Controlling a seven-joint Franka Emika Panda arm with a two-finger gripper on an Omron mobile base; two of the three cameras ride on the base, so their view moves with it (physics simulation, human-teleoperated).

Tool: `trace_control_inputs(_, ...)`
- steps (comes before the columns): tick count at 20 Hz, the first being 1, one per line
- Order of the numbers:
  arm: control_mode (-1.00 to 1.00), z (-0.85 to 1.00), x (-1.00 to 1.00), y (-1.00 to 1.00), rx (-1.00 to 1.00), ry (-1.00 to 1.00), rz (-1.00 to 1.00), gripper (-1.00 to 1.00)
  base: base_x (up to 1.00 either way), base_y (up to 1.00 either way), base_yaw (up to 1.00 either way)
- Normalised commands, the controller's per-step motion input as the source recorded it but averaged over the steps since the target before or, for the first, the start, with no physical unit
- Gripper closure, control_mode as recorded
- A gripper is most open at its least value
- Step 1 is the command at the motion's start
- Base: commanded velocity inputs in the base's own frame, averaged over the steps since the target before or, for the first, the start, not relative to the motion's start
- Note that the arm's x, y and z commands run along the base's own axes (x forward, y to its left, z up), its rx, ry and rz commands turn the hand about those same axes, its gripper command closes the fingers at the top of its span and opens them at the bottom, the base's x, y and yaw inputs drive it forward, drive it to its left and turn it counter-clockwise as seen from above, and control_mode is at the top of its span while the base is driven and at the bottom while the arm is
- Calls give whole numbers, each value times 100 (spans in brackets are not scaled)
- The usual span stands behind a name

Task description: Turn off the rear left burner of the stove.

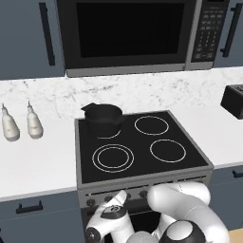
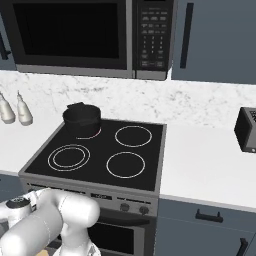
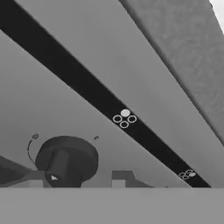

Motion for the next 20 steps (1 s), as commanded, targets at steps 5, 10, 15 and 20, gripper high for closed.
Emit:
trace_control_inputs(5, -100, 25, 0, -24, 62, -13, -23, 100, 0, 0, 0)
trace_control_inputs(10, -100, 23, 0, -21, 60, -13, -24, 100, 0, 0, 0)
trace_control_inputs(15, -100, 21, 2, -19, 58, -13, -25, 100, 0, 0, 0)
trace_control_inputs(20, -100, 19, 10, -19, 53, -15, -25, 100, 0, 0, 0)
